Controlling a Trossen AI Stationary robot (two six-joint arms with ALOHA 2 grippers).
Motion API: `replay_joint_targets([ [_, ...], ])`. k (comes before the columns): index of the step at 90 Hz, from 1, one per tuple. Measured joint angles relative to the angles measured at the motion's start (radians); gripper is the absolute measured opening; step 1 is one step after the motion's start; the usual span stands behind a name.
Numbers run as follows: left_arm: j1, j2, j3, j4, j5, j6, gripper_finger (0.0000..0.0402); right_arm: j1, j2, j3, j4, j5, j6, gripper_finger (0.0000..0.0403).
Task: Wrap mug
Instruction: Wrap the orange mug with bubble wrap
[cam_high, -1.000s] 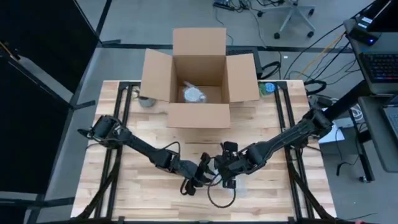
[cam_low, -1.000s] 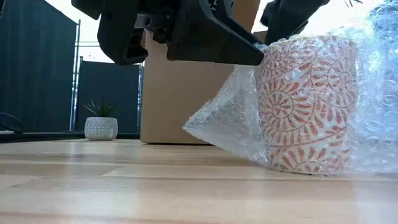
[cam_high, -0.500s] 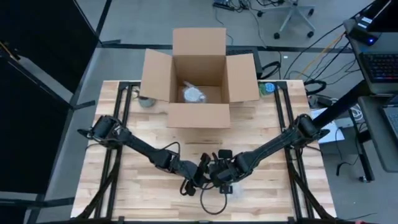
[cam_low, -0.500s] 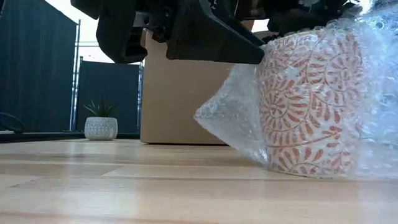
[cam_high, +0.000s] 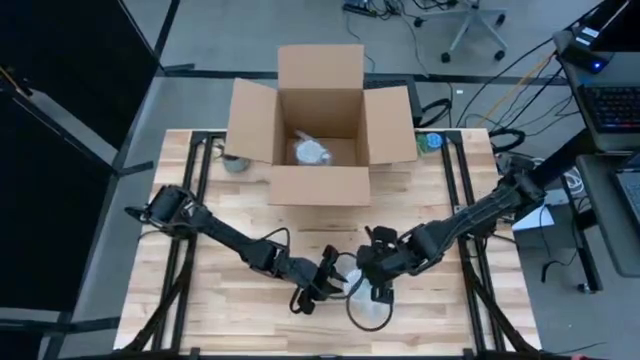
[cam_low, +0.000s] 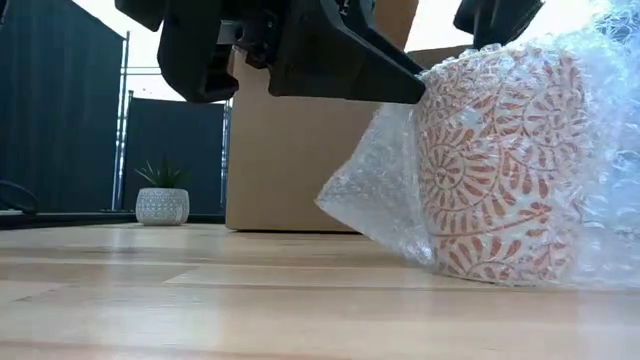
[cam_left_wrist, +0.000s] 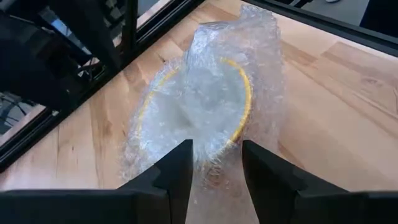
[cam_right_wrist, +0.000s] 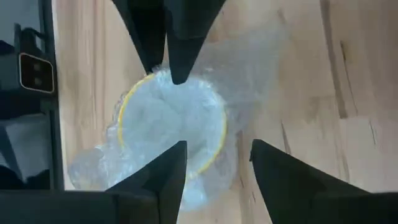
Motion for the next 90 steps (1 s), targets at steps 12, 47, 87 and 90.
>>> replay_joint_targets([
  [12, -0.001, 0.000, 0.000, 0.000, 0.000, 0.000, 0.0125, 0.048, 0.001, 0.001, -0.010, -0.006, 0.013, 0.0167],
  [47, -0.001, 0.000, 0.000, -0.002, -0.007, -0.024, 0.0125, 0.234, -0.017, 0.002, -0.052, 0.032, 0.212, 0.0167],
  [87, -0.002, -0.007, 0.000, -0.004, -0.007, -0.026, 0.0161, 0.262, -0.017, 0.002, -0.044, 0.173, 0.254, 0.0167],
  [90, -0.002, -0.008, 0.000, -0.004, -0.007, -0.026, 0.0170, 0.262, -0.017, 0.002, -0.045, 0.187, 0.266, 0.0167],
])
